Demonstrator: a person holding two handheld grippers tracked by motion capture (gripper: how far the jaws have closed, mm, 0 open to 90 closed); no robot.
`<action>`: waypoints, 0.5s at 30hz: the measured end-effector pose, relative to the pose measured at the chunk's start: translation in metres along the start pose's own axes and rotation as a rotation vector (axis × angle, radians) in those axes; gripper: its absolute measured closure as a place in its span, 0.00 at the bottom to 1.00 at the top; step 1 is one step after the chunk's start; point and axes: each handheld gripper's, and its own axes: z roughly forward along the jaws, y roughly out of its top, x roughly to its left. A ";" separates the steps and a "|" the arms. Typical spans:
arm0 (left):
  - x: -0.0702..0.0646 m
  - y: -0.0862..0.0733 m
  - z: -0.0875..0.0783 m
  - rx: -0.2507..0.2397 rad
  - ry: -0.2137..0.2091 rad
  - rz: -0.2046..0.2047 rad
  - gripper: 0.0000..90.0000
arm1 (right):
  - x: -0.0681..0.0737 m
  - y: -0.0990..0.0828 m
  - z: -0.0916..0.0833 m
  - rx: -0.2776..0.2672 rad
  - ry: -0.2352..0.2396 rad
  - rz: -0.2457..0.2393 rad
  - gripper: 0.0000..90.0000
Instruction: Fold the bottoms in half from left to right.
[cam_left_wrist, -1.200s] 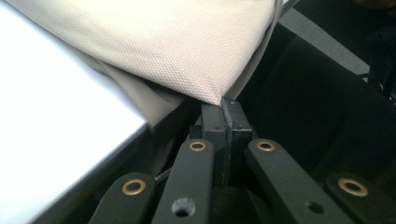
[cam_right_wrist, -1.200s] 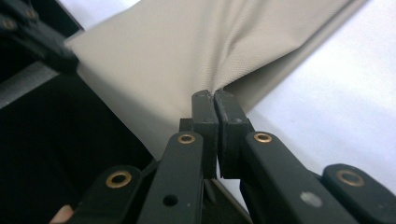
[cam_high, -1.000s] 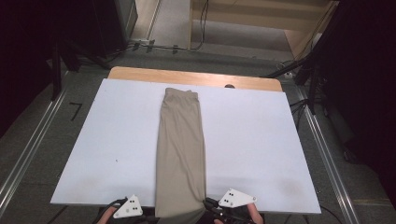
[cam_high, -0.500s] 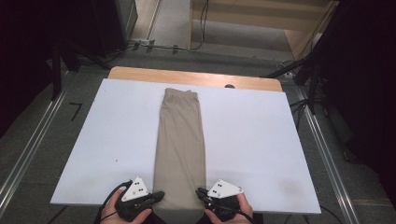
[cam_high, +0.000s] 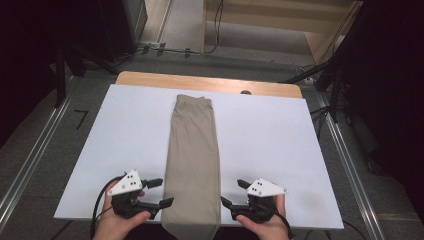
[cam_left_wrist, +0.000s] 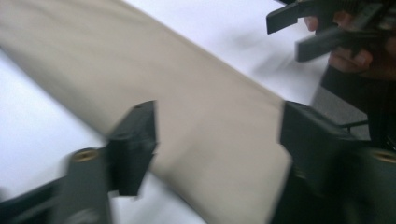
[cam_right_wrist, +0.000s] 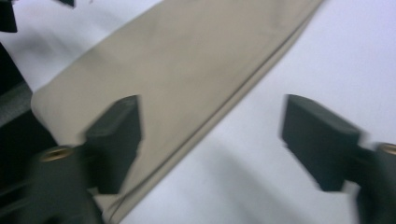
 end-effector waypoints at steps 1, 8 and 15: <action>0.006 0.005 0.002 -0.004 0.005 0.013 0.15 | -0.004 0.005 0.001 -0.003 0.000 -0.003 0.14; 0.056 0.039 0.023 -0.066 -0.016 0.009 0.00 | -0.047 0.046 0.021 -0.068 0.054 0.032 0.00; 0.104 0.072 0.041 -0.090 0.031 -0.024 0.00 | -0.076 0.090 0.053 -0.076 0.040 0.023 0.00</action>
